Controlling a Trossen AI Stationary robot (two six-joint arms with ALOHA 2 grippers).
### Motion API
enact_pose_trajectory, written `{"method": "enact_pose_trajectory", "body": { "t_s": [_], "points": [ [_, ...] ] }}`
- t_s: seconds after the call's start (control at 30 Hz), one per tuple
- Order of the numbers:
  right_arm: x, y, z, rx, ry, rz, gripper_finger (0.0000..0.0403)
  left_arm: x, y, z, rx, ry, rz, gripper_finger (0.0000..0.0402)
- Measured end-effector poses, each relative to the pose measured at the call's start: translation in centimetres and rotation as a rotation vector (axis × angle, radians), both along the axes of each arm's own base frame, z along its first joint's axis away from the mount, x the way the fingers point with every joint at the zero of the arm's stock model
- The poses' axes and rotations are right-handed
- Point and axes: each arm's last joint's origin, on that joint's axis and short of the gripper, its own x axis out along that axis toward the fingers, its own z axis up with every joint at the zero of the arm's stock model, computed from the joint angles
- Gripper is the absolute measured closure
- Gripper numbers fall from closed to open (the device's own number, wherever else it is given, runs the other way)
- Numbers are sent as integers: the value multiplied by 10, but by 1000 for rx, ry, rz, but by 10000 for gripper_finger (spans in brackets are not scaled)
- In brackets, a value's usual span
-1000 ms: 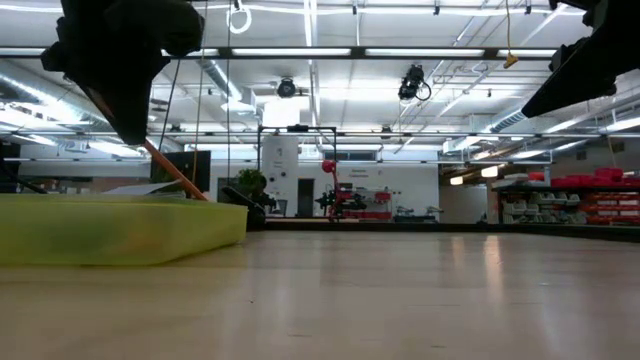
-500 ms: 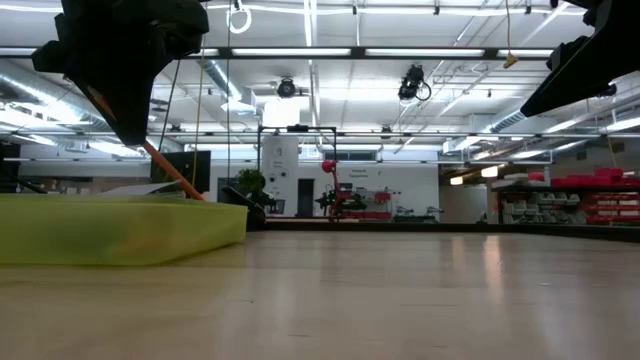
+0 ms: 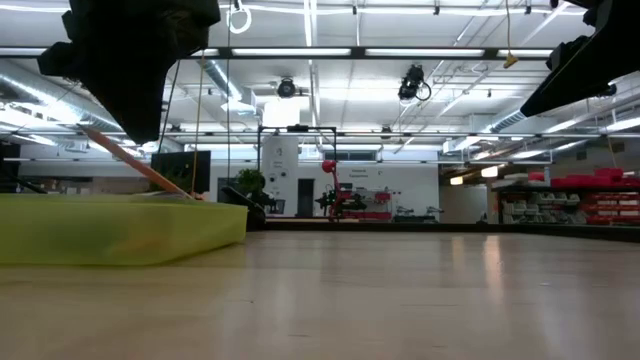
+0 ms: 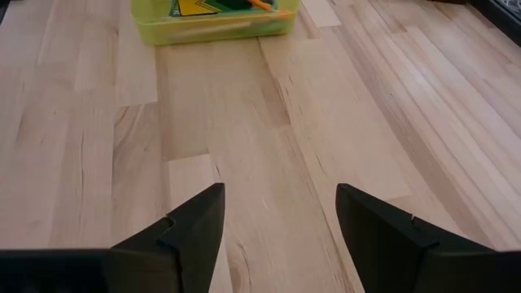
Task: Pack school essentials
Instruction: Put the orange pencil into the yellow pencil box
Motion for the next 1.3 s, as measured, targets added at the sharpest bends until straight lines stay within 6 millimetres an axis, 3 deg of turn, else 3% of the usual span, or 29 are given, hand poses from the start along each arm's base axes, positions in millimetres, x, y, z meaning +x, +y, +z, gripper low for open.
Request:
{"method": "enact_pose_trajectory", "body": {
  "t_s": [0.43,0.97,1.3],
  "points": [
    [0,0,0,5,-6,0,162,1,-1,0,-29,20,-66,288],
    [0,0,0,8,-6,-2,162,-7,9,-3,-66,186,-145,332],
    [1,1,1,11,-10,-2,162,3,4,-24,-157,137,-194,344]
  ]
}}
